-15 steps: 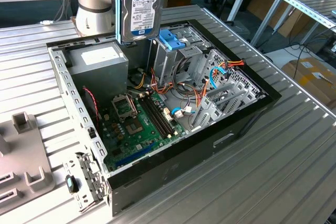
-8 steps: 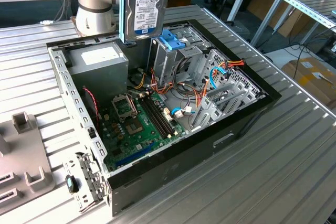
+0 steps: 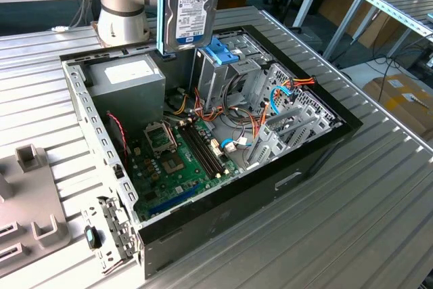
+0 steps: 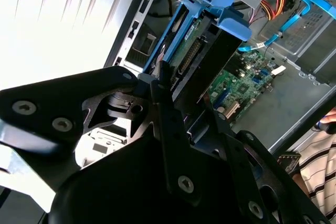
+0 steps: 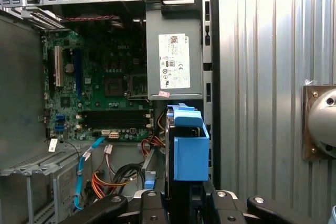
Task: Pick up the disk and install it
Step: 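Pick up the disk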
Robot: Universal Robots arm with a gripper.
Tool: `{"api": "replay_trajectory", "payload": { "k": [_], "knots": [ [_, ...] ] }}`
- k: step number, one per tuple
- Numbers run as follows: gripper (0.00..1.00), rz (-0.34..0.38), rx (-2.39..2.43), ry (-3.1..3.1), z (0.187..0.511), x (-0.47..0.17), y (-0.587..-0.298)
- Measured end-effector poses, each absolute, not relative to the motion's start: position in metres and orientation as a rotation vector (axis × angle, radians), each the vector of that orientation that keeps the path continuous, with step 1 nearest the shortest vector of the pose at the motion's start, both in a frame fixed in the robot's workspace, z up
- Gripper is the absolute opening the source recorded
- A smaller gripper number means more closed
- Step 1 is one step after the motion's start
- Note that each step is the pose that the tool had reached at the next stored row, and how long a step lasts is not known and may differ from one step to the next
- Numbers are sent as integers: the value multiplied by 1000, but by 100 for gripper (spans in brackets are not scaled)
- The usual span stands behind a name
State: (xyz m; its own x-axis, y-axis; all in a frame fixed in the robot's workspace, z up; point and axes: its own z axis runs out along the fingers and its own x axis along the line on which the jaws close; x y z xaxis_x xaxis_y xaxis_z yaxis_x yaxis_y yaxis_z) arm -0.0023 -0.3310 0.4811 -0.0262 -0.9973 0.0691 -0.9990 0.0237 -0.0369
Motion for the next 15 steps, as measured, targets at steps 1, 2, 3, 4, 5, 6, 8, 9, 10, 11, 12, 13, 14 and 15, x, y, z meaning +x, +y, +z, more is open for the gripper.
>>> {"api": "replay_trajectory", "payload": {
  "k": [1, 2, 3, 4, 5, 6, 8, 9, 10, 11, 12, 13, 14, 15],
  "knots": [
    [35, 116, 2175, -2231, 481, -2, -331],
    [35, 116, 2175, -2231, 481, 0, -331],
    [35, 116, 2175, -2231, 481, 1, -331],
    [35, 116, 2175, -2231, 481, 1, -331],
    [35, 116, 2175, -2231, 481, 2, -331],
    [35, 116, 2175, -2231, 481, 3, -330],
    [35, 116, 2175, -2231, 481, 4, -330],
    [35, 116, 2175, -2231, 481, 5, -330],
    [35, 116, 2175, -2231, 481, 6, -330],
    [35, 116, 2175, -2231, 481, 7, -330],
    [35, 116, 2175, -2231, 481, 8, -330],
    [35, 116, 2175, -2231, 481, 9, -330],
    [35, 116, 2175, -2231, 481, 10, -330],
    [35, 116, 2175, -2231, 481, 12, -330]
  ]
}}
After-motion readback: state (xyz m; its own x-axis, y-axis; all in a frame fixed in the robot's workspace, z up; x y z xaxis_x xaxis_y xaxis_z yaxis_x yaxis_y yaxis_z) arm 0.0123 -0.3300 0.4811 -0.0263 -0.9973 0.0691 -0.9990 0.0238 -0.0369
